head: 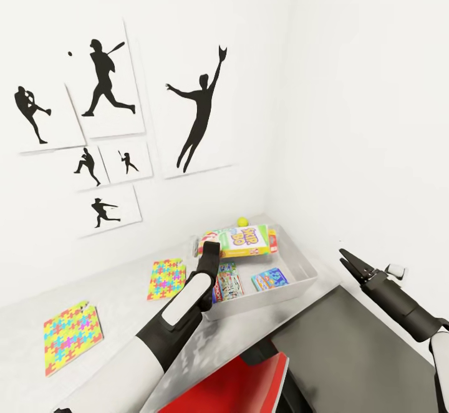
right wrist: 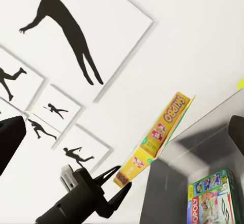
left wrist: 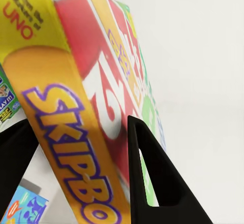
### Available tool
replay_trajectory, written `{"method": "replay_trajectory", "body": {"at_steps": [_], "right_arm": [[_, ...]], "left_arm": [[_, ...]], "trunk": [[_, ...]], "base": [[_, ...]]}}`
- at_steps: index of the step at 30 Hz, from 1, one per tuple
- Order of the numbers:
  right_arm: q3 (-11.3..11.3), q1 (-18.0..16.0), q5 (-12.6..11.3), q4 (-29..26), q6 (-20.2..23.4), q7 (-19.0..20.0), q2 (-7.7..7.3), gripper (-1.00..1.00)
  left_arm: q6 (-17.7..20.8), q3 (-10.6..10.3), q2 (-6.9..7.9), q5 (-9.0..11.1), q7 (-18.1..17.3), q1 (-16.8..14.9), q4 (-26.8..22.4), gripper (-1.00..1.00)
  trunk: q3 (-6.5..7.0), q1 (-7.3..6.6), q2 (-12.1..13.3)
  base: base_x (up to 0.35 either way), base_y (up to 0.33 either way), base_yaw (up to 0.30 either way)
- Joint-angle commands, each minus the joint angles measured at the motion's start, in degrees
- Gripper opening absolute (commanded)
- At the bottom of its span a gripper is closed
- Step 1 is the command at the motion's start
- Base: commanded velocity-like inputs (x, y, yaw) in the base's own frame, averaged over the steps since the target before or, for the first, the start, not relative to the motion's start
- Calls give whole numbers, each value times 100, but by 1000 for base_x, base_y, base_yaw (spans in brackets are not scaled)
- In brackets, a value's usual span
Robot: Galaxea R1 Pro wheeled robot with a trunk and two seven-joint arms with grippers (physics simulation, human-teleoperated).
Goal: Put all the toys in the child's room - the three board games (two on the bed and one on the table), the two jigsaw puzzles on the table, and the tennis ball on the table - inside the toy box on the table in the child's room.
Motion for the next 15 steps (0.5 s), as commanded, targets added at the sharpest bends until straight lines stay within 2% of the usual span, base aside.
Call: {"method": "replay_trajectory", "body": {"at_steps": [1, 15], "right_arm": [[-7, -6, -8, 0, 45, 12, -3, 100], [-16, -8, -39, 0, 142, 4, -73, 100]], "left_arm": [[-33, -11, 0, 17, 15, -8, -6, -100], [209, -8, 0, 1, 66, -101, -81, -100]], "trunk": [[-20, 3, -13], [-146, 3, -13]], "base": [[0, 0, 0], [0, 0, 0]]}}
